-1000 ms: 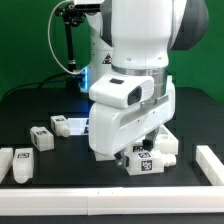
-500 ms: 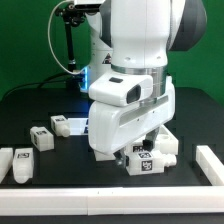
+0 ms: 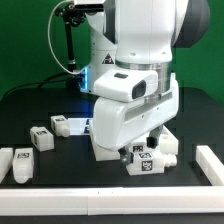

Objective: Assemble one leg

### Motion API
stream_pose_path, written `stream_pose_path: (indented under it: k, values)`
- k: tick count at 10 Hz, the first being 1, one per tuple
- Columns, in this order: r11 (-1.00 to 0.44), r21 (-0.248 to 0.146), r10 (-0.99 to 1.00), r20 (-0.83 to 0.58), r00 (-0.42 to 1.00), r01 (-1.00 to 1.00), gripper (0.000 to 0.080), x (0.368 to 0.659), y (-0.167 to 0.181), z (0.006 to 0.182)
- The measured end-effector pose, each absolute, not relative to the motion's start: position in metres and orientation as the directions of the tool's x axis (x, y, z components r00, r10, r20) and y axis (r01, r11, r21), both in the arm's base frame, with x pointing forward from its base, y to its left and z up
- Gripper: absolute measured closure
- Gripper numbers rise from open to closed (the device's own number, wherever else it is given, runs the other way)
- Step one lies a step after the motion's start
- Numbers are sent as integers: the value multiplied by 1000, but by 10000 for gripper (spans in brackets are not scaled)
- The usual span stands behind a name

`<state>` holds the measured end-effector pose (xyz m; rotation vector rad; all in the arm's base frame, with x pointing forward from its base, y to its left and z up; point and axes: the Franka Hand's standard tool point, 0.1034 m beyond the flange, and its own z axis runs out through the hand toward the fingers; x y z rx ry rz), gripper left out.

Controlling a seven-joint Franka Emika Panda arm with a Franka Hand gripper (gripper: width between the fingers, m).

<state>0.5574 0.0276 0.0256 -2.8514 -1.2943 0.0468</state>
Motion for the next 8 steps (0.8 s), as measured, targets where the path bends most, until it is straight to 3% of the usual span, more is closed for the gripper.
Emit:
stream_pose_path:
  k: [8]
  values:
    - [-660,5,751,2,660,751,150,576,25,30]
